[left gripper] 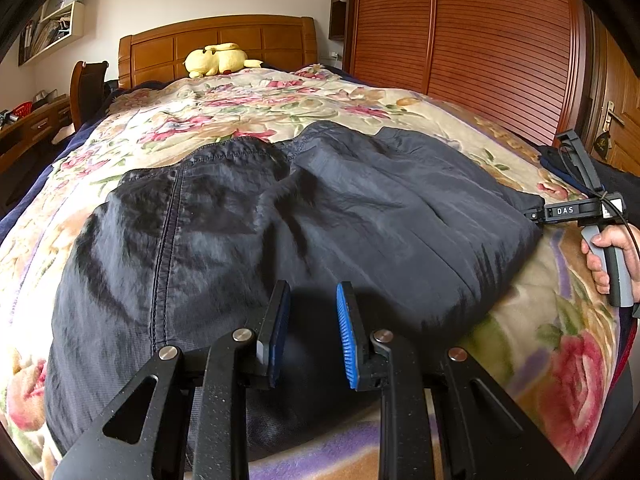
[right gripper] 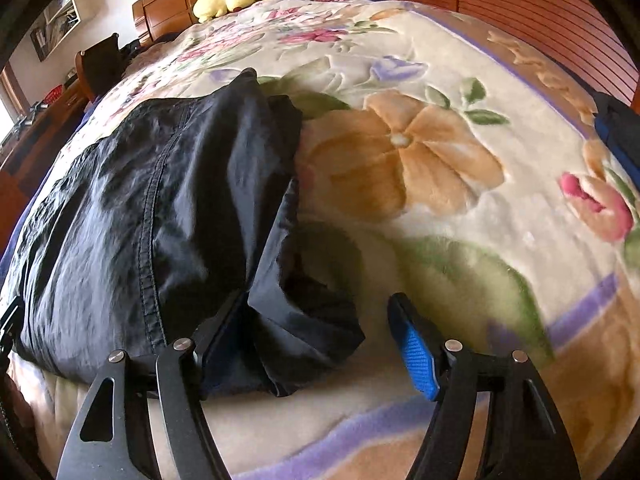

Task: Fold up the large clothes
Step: 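Grasp the folded jacket's edge with the right gripper and lift it over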

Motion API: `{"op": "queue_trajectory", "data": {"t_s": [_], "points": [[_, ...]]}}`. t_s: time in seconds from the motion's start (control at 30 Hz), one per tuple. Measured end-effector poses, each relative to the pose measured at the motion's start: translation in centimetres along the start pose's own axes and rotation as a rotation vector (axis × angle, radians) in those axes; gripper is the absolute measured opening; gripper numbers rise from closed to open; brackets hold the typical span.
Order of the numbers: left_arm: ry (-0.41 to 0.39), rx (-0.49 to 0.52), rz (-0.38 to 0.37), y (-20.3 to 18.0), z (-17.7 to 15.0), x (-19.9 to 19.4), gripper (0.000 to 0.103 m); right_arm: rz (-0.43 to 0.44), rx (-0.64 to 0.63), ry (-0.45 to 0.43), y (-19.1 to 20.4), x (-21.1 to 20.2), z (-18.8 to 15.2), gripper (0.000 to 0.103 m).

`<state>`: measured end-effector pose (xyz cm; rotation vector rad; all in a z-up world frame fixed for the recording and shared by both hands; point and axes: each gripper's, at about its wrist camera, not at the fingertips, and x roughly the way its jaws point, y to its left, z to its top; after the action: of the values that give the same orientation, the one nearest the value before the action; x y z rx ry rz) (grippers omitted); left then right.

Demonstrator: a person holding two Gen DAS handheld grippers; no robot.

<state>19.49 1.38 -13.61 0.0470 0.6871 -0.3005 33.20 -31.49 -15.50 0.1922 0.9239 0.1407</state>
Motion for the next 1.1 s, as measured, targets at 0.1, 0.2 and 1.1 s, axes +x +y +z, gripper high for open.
{"op": "queue_trajectory", "data": {"t_s": [0.1,0.2,1.1], "points": [[0.001,-0.001,-0.002,0.0,0.0,0.0,0.025,0.087,0.039,0.034,-0.5,-0.3,0.3,0.052],[-0.002,-0.005,-0.006,0.1,-0.1,0.0,0.025,0.145,0.018,0.054,-0.4,-1.0,0.7,0.021],[-0.12,-0.176,0.093,10.5,-2.6,-9.6,0.025,0.342,-0.496,-0.294,26.1,-13.6,1.9,0.008]]}}
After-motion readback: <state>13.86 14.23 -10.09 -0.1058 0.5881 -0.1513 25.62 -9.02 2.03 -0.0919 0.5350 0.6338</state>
